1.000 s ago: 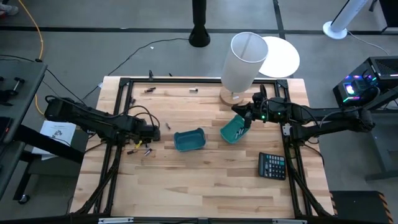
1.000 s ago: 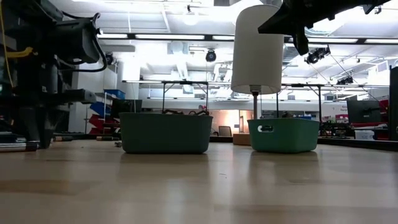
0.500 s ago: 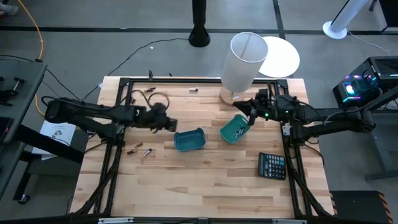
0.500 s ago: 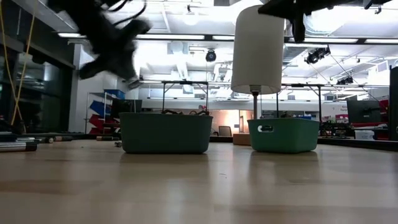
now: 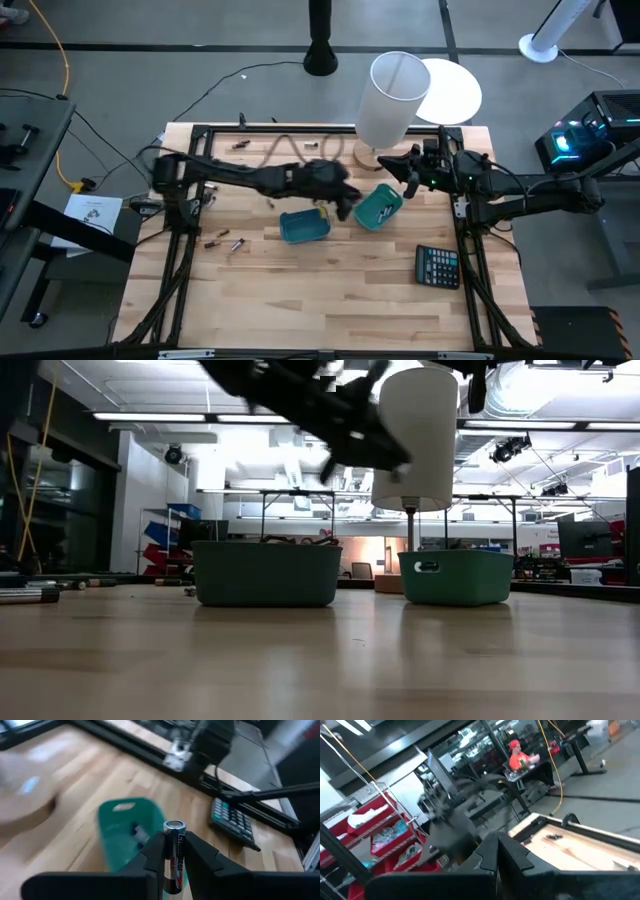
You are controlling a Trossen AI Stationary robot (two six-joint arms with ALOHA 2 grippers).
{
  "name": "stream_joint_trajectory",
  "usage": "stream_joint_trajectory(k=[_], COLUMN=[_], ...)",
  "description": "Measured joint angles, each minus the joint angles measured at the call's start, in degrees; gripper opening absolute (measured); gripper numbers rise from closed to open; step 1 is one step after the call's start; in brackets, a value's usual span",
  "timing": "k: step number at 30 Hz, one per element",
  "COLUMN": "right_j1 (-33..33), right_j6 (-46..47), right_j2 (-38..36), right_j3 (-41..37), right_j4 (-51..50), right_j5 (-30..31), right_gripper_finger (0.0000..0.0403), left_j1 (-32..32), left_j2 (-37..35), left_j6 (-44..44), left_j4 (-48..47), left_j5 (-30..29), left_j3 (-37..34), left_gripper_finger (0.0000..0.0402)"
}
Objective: Sort batteries
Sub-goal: Put the silver battery into the green bin
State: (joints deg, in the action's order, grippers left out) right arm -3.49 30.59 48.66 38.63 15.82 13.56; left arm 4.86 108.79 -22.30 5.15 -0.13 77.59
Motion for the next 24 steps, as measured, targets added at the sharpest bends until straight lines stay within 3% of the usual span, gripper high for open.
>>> stream_joint_trajectory(k=[5,9,14,19,21,24], right_j1=[0.0,0.0,0.0,0.0,0.0,0.0], right_j6=[-1.5,-1.5,-2.5,-2.6,-2.6,-2.6], right_j2=[0.0,0.0,0.0,0.0,0.0,0.0], right_j3=[0.0,0.0,0.0,0.0,0.0,0.0], right_j4=[1.9,1.9,2.0,1.9,1.4,0.1], right_j5=[0.0,0.0,0.0,0.0,0.0,0.0], right_gripper_finger=[0.0000,0.0000,0.0000,0.0000,0.0000,0.0000], left_j1=[0.0,0.0,0.5,1.1,0.1,-2.4], left_j2=[9.1,11.1,8.1,3.2,0.8,-3.9], left_j6=[1.2,0.5,2.9,6.2,8.0,8.8], left_j4=[-2.5,-9.1,-12.8,-29.5,-37.0,-40.9], left_j5=[5.2,6.0,6.2,7.7,6.8,2.8], left_j3=[10.6,14.1,14.5,14.4,14.1,9.9], left_gripper_finger=[0.0069,0.0096,0.0140,0.0174,0.0181,0.0185])
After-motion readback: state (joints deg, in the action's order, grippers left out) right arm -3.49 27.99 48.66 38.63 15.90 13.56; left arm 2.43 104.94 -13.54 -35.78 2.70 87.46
